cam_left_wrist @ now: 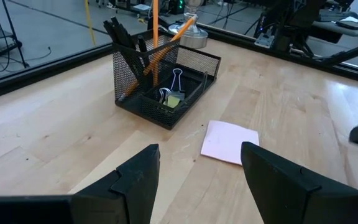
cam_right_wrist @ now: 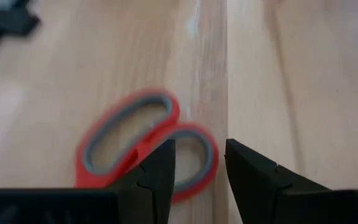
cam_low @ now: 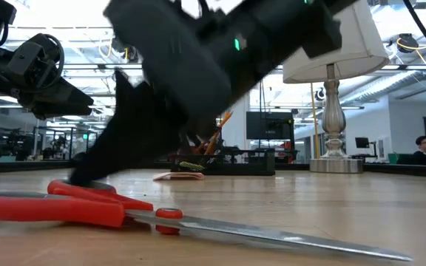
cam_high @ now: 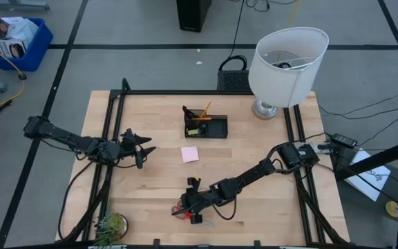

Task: Pick and place office supplies into organizer
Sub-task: Put the red scissors into the desk organizer

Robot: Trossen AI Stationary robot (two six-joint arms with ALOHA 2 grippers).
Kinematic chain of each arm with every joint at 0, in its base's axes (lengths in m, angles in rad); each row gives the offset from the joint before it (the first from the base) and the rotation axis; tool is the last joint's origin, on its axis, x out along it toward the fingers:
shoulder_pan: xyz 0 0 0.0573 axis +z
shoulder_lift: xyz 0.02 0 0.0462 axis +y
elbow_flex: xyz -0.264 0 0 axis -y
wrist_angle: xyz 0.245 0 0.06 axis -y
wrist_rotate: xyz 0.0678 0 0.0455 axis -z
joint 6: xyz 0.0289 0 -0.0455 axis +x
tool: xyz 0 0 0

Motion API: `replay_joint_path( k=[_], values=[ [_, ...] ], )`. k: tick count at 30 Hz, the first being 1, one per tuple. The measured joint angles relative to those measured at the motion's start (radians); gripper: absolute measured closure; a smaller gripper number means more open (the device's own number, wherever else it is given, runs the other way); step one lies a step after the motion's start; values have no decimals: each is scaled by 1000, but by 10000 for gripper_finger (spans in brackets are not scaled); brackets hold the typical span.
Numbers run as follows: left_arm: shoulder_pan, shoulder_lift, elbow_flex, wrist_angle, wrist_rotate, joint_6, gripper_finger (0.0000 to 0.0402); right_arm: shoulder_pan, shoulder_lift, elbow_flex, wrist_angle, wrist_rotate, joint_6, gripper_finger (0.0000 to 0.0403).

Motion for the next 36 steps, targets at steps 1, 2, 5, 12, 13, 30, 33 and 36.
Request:
replay_joint_path(
  k=[1,2,5,12,13,30,33,36],
  values=[
    [0,0,0,0,-2,0,172,0,11,0,-4,0,-1,273],
    [0,0,0,0,-2,0,172,-4,17,-1,-3,0,-1,273],
    [0,0,0,0,-2,-1,172,-12,19,0,-9,-3,0,273],
    [0,0,0,0,-2,3,172,-14,19,0,-11,-46,-2,273],
    [0,0,0,0,-2,3,172,-14,19,0,-11,-50,-3,274],
    [0,0,0,0,-2,3,172,-33,17,0,-4,-28,-29,399],
    [0,0,0,0,-2,3,172,-33,17,0,-5,7,-43,401],
    [0,0,0,0,-2,3,172,-33,17,0,-5,7,-55,402]
  ],
)
